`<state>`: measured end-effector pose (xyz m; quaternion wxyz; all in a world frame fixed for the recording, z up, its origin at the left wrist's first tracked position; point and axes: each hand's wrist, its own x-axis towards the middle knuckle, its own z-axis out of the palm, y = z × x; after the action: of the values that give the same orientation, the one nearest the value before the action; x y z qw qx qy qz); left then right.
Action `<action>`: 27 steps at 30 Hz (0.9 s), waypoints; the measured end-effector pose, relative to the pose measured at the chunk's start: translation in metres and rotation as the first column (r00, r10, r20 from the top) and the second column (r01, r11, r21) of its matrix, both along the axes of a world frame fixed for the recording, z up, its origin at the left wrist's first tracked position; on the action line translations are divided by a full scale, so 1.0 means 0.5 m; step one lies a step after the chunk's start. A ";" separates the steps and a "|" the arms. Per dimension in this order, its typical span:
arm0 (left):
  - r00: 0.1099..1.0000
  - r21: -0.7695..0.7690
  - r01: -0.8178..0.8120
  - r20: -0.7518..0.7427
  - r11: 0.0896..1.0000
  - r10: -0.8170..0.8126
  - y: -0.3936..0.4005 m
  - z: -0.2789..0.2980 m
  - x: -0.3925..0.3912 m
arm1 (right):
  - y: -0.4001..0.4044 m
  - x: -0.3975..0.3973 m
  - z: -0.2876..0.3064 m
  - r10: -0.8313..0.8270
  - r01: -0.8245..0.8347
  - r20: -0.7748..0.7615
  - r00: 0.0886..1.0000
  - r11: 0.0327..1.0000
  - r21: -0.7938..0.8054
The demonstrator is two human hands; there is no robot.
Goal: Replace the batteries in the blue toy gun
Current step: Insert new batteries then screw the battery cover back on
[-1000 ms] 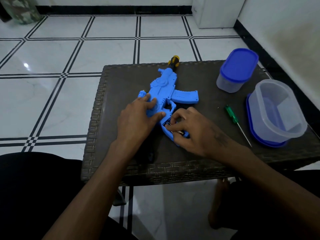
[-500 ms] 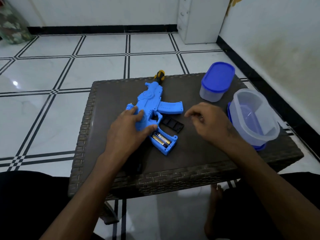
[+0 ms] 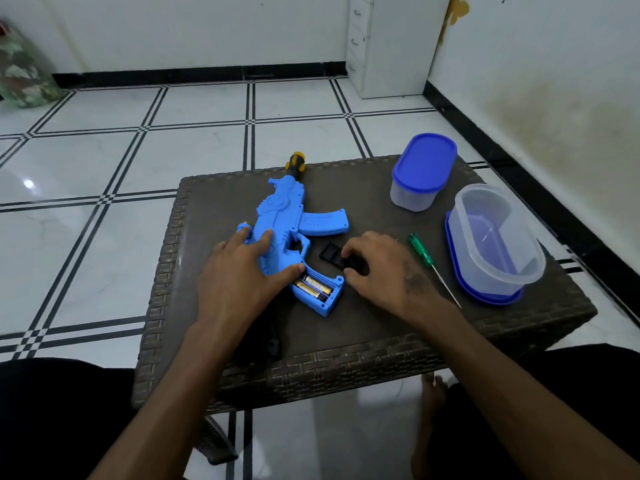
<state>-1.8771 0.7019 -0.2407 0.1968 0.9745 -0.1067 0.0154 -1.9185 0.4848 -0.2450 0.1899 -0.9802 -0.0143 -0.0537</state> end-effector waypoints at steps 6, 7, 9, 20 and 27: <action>1.000 0.017 -0.018 0.015 1.000 0.018 -0.012 0.004 0.005 | -0.008 -0.006 0.017 -0.172 0.162 -0.008 0.985 0.913 0.375; 1.000 0.019 -0.018 0.011 1.000 0.018 -0.014 0.004 0.006 | -0.010 -0.008 0.015 -0.169 0.160 -0.011 0.985 0.905 0.395; 1.000 0.029 -0.013 0.006 0.999 0.013 -0.015 0.002 0.007 | -0.011 -0.013 0.012 -0.155 0.156 -0.033 0.987 0.911 0.381; 0.991 -0.016 0.065 -0.120 0.998 -0.066 0.006 0.006 0.016 | -0.022 -0.029 -0.006 -0.065 0.067 -0.034 0.997 0.996 0.055; 0.978 -0.093 0.068 -0.192 0.993 -0.085 0.020 -0.001 0.035 | -0.016 -0.046 0.012 -0.066 0.037 0.095 0.993 0.959 0.282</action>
<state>-1.8598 0.7119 -0.2411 0.2487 0.9570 -0.1236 -0.0837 -1.9416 0.4768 -0.2391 0.3240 -0.9395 0.0090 -0.1109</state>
